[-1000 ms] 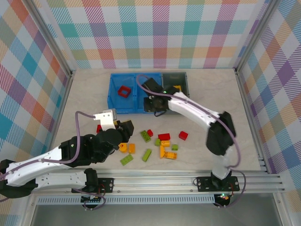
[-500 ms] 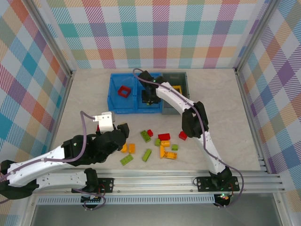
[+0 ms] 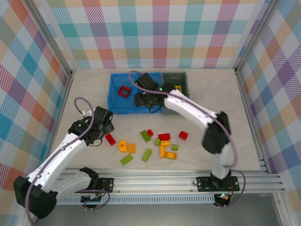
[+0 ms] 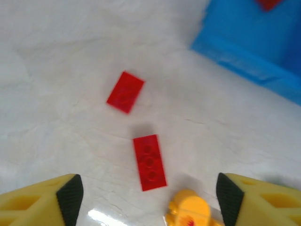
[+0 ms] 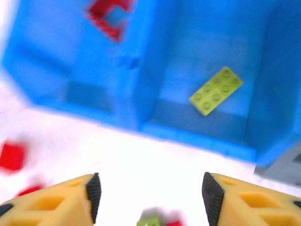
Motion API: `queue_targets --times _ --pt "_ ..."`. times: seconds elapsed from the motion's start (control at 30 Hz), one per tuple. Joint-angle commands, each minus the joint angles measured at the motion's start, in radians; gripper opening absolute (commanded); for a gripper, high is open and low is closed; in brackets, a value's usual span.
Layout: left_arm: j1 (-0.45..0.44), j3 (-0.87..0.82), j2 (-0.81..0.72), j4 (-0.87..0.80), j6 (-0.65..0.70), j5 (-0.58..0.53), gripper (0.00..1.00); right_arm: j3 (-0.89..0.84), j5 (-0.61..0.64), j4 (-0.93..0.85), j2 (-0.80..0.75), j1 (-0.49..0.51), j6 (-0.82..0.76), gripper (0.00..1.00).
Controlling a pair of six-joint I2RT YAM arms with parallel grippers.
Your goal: Sort the legos into containers by color
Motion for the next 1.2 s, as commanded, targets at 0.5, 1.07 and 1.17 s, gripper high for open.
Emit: queue_targets --times 0.5,1.07,1.17 --pt "0.391 -0.118 0.421 0.437 0.477 0.274 0.8 -0.725 -0.157 0.503 -0.445 0.338 0.049 0.72" --pt "0.405 0.031 0.639 0.39 0.459 0.263 0.45 -0.733 -0.139 0.486 -0.48 0.344 0.06 0.7" --pt "0.405 0.02 0.618 0.391 0.438 0.277 0.35 -0.734 -0.133 0.485 -0.482 0.343 0.058 0.7"
